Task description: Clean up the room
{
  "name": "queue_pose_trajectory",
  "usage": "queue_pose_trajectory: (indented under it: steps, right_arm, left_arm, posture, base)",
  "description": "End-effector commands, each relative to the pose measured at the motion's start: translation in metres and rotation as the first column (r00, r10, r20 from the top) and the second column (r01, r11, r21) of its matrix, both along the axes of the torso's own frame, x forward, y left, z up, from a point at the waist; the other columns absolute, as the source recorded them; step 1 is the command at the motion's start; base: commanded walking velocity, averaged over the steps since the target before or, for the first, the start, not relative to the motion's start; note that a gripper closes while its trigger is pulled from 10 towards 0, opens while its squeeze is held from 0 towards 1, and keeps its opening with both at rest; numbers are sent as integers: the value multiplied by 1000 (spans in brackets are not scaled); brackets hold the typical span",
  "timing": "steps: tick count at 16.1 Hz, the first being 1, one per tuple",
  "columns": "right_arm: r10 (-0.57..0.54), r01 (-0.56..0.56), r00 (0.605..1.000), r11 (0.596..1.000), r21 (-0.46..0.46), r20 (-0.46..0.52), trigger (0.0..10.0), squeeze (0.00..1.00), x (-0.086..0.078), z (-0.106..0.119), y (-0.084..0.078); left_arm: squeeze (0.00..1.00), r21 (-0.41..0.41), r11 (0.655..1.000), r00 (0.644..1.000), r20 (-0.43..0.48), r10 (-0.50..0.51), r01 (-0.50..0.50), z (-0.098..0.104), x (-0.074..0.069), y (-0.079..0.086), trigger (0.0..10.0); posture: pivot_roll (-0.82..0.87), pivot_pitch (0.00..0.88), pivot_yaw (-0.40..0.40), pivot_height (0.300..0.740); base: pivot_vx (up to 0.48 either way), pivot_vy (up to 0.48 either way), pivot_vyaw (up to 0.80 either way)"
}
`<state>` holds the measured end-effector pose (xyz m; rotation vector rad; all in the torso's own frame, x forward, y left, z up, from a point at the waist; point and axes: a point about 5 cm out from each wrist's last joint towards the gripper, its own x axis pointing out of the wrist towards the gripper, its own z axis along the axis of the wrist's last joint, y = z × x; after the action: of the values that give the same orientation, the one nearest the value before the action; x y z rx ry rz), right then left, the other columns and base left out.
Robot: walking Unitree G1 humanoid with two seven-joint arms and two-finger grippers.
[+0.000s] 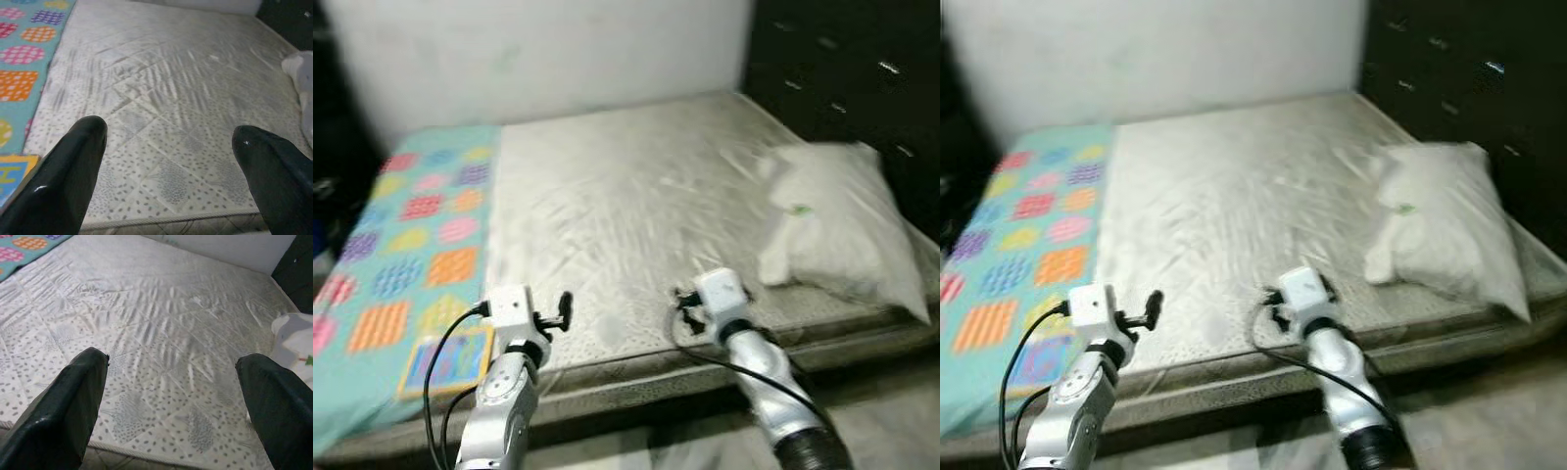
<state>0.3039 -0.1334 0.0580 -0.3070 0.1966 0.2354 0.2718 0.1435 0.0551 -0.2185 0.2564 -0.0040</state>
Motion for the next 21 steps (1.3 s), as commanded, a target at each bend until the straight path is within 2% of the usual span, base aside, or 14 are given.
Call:
queue_pose_trajectory:
  steps: [1, 3, 6, 13, 17, 21]
  right_arm:
    - [35, -35, 999, 999, 23, 12, 10000, 0, 2, 4, 13]
    - [40, -41, 999, 999, 31, 19, 10000, 0, 2, 6, 14]
    - [60, -62, 998, 993, 103, 26, 10000, 0, 1, 9, 19]
    - [95, -98, 995, 983, 153, 23, 10000, 0, 0, 11, 20]
    - [95, -98, 995, 984, 151, 27, 10000, 0, 0, 11, 22]
    - [95, -98, 995, 985, 141, 28, 10000, 0, 1, 11, 20]
  left_arm:
    - [0, 3, 1000, 1000, 7, 24, -24, 2, 1, 6, 10000]
    - [0, -8, 1000, 999, 15, 28, -28, 3, 1, 6, 10000]
    - [0, -26, 999, 999, 26, 28, -28, 4, 2, 5, 10000]
    - [0, -51, 999, 999, 36, 12, -10, 5, 3, 2, 10000]
    - [0, -59, 998, 999, 39, 12, -9, 5, 4, 2, 10000]
    - [0, -55, 998, 999, 54, 2, 1, 7, 5, 1, 10000]
  posture:
    - [-75, 0, 18, 740]
    - [-74, 0, 18, 740]
    - [-73, 0, 18, 740]
    - [-76, 0, 17, 740]
    - [-74, 0, 16, 740]
    - [-76, 0, 17, 740]
  base:
    - [0, 0, 800]
    - [0, 0, 800]
    - [0, 0, 0]
    - [0, 0, 0]
    - [0, 323, 0]
    - [0, 0, 0]
